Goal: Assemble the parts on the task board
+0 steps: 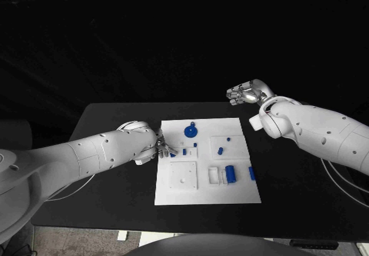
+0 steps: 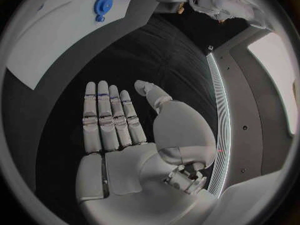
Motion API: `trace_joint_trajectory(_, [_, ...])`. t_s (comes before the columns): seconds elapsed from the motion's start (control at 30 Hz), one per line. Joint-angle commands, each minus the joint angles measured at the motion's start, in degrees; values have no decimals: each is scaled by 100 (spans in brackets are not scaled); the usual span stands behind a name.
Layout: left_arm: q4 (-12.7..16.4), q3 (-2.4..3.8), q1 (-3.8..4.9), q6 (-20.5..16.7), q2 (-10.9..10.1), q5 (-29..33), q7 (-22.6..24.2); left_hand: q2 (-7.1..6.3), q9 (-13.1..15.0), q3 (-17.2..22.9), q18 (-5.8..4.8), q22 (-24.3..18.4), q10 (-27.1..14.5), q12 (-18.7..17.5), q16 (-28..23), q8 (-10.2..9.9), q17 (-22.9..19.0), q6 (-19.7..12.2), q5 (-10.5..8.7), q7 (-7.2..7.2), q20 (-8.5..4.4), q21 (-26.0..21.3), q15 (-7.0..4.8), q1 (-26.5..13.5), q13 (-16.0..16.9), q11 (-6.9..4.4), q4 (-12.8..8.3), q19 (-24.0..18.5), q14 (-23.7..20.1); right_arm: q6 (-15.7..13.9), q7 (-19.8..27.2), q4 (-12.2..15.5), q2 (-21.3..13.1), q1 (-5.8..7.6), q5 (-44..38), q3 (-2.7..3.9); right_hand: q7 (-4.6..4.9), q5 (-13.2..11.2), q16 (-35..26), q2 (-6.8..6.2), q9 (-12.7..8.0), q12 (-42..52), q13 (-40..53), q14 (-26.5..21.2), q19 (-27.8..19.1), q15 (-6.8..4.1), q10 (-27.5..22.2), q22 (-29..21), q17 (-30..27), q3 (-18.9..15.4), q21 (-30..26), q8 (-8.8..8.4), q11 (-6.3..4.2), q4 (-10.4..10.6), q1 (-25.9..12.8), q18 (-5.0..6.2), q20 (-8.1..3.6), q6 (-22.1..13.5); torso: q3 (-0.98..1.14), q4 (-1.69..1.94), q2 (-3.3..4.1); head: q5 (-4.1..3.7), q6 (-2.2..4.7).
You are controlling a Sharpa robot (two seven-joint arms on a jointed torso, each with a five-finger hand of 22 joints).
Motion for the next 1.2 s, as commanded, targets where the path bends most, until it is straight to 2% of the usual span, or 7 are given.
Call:
trace_joint_trajectory(0.03, [40,7,14,-9,-18,44,41,37,-61,-27,-42,92,248,-122,-100,30,-166,-187,31,39,-1,-63,2,36,2,59,-62,-40,-54,69,52,8,-5,1,-28,3,0,24,-26,-58,-6,-27,-8,-15,-46,7,-41,-7,-8,6,-4,-17,-7,20,-15,21,-10,39,-6,0,6,-7,11])
trace_joint_trajectory(0.17, [60,9,18,-37,-37,45,60,21,-325,-47,-48,90,226,-244,-128,43,-234,-527,19,139,3,-125,19,49,9,103,-92,-56,-114,67,51,10,-11,1,-25,3,0,24,-26,-58,-6,-27,-8,-15,-46,7,-41,-7,-8,6,-4,-17,-7,20,-15,21,-10,39,-7,-2,6,-6,12])
trace_joint_trajectory(0.37, [187,9,22,-307,-100,-58,186,-175,-980,-131,-25,78,147,-463,-201,-25,-341,-1164,-45,349,46,-258,82,188,12,207,-61,-92,-229,63,52,15,-23,1,-20,2,2,23,-26,-63,-7,-27,-8,-16,-46,9,-42,-7,-8,0,-4,-17,-5,22,-17,21,-9,37,-7,-5,8,-2,22])
trace_joint_trajectory(0.6, [296,7,24,-292,-163,-130,175,-277,-1204,-196,-18,28,160,-634,-307,289,-417,-962,-49,268,70,-417,92,3,-19,181,318,-97,-255,59,49,19,-38,1,-17,2,2,24,-27,-62,-6,-26,-8,-20,-49,10,-45,-7,-8,-3,-6,-17,-4,22,-14,21,-8,35,-1,4,6,-12,20])
trace_joint_trajectory(0.7, [293,5,24,-147,-155,-142,102,-373,-1305,-424,-28,38,166,-677,-300,287,-414,-1068,-49,293,61,-443,92,-151,-21,186,640,-72,-254,61,49,15,-35,1,-17,2,2,24,-27,-62,-6,-26,-8,-20,-49,10,-45,-7,-8,-3,-6,-17,-4,22,-14,21,-8,35,-1,0,6,-11,28])
trace_joint_trajectory(0.77, [276,2,23,-59,-138,-167,53,-389,-1447,-640,-30,53,177,-707,-287,296,-408,-1133,-47,320,61,-477,98,14,-12,187,874,-51,-256,62,48,14,-33,0,-16,2,4,23,-27,-65,-7,-27,-8,-22,-52,12,-47,-8,-8,-6,-6,-18,-2,23,-15,20,-7,31,-2,-3,6,-6,30])
trace_joint_trajectory(1.2, [46,-17,17,217,63,-323,-115,-259,-1757,-610,-44,101,202,-724,-255,536,-399,-1094,-49,290,45,-562,80,-160,58,178,869,15,-246,68,47,25,-22,0,-16,1,3,24,-26,-64,-6,-26,-8,-23,-53,12,-50,-7,-8,-12,-6,-17,-2,25,-13,21,-6,32,-8,-6,15,-4,31])
